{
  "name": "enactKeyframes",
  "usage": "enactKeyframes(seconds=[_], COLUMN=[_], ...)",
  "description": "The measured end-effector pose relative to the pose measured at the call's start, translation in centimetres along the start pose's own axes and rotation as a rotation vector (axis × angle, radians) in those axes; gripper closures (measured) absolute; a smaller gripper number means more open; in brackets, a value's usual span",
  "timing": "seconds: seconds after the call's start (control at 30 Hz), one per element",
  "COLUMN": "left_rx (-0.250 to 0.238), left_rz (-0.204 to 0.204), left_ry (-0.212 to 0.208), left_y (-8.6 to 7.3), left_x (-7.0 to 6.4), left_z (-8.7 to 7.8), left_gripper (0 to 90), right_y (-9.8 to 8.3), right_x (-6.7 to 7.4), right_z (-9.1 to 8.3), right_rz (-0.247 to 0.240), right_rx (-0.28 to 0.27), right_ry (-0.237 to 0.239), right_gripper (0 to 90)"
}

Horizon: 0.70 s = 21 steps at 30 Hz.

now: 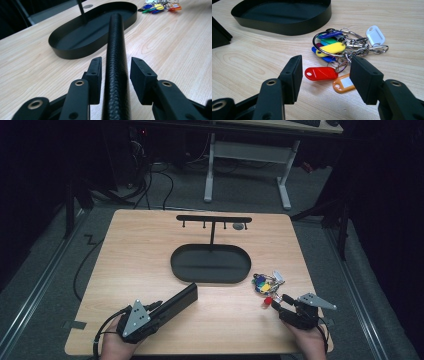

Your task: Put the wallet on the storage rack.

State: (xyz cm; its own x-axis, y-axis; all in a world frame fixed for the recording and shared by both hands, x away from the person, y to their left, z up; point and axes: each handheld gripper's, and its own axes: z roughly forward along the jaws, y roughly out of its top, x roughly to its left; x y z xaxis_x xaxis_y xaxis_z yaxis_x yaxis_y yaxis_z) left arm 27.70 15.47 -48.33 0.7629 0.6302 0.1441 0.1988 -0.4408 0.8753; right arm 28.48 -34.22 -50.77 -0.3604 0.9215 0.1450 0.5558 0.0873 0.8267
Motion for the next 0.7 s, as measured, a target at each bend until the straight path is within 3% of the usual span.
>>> enactKeyframes(seconds=[0.23, 0.5, 0.63, 0.7], left_rx=[0.113, 0.259, 0.318, 0.346], left_rz=[-0.041, 0.001, 0.04, 0.038], left_ry=[-0.042, -0.064, -0.083, -0.094], left_y=[0.2, 1.1, 2.4, 3.2], left_x=[0.3, 0.8, 0.7, 1.0], left_z=[0.2, 0.2, 0.4, 0.5], left_gripper=[62.5, 62.7, 60.3, 59.4], right_y=[0.1, 0.1, 0.1, 0.1], right_x=[0.1, 0.0, 0.0, 0.0], right_z=[0.0, -0.1, 0.0, 0.0], right_rz=[0.003, 0.0, 0.001, -0.003], right_rx=[-0.001, -0.005, -0.004, -0.003], right_ry=[0.001, 0.014, 0.033, 0.041], right_gripper=[43.6, 43.5, 43.5, 43.5])
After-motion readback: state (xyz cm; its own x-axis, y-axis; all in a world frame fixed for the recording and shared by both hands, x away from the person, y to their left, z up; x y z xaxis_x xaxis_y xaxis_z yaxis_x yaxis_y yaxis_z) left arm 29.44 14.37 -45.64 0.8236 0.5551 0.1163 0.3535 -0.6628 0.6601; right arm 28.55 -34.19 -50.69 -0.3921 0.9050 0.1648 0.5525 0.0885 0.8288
